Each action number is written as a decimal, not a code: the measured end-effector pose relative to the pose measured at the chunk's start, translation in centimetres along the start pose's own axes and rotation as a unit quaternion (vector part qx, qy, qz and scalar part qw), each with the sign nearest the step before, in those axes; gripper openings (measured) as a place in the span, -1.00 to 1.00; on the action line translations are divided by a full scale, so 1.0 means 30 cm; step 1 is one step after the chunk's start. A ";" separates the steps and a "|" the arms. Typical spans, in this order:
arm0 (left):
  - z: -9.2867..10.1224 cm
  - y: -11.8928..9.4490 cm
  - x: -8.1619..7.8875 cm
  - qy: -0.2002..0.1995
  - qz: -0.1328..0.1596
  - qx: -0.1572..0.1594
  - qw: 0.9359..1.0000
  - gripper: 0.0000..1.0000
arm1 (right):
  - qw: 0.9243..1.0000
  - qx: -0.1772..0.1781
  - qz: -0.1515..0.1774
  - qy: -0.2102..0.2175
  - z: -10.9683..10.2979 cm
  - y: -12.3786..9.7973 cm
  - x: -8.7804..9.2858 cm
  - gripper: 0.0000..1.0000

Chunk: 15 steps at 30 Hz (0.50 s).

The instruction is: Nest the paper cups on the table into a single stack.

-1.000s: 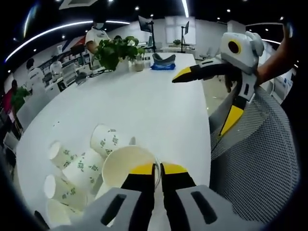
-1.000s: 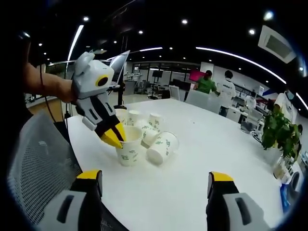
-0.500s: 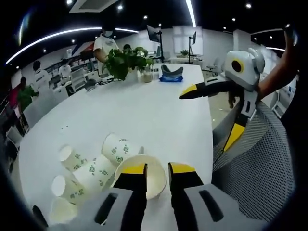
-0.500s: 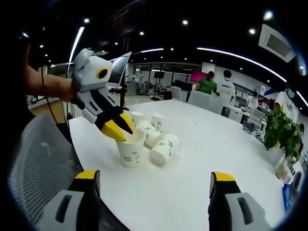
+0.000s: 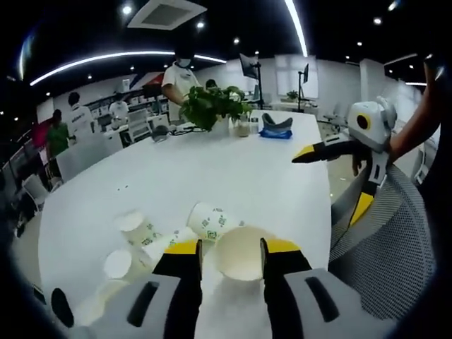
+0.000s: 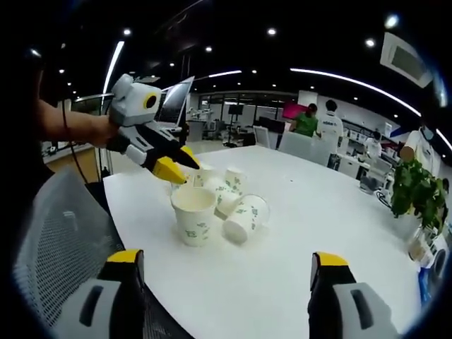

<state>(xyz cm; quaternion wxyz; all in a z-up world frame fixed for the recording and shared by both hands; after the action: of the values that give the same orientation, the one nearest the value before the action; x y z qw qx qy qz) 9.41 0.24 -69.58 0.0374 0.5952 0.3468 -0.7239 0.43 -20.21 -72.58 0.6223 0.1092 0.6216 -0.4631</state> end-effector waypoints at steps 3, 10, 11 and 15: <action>-0.047 -0.027 0.009 -0.008 0.003 -0.014 1.000 -0.39 | 1.000 0.001 0.004 0.009 0.005 -0.001 0.000 0.99; -0.149 -0.070 0.037 -0.016 0.001 -0.056 0.998 -0.39 | 1.000 0.001 0.006 0.023 0.008 -0.002 -0.002 0.99; -0.157 -0.072 0.041 -0.017 0.000 -0.059 0.998 -0.38 | 1.000 0.002 0.007 0.027 0.011 -0.003 -0.003 0.99; -0.191 -0.074 0.066 -0.024 -0.010 -0.071 0.997 -0.40 | 0.999 0.010 0.013 0.040 0.023 -0.008 -0.004 0.99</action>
<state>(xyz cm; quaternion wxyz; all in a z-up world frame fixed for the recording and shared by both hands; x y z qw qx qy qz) 12.58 5.77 -70.61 0.0804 0.5701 0.4018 -0.7120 0.75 -20.76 -72.23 0.6018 0.1420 0.6399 -0.4564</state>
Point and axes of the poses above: the point that each gripper's makers call its tool centre point, and the gripper's own axes: y roughly forward along the fingers, z roughly to its right, x roughly out of its underside, the point moved 6 cm from there along -y, roughly backward along the fingers, and after that the axes turned 7 degrees about -y, right-handed, at the moved point
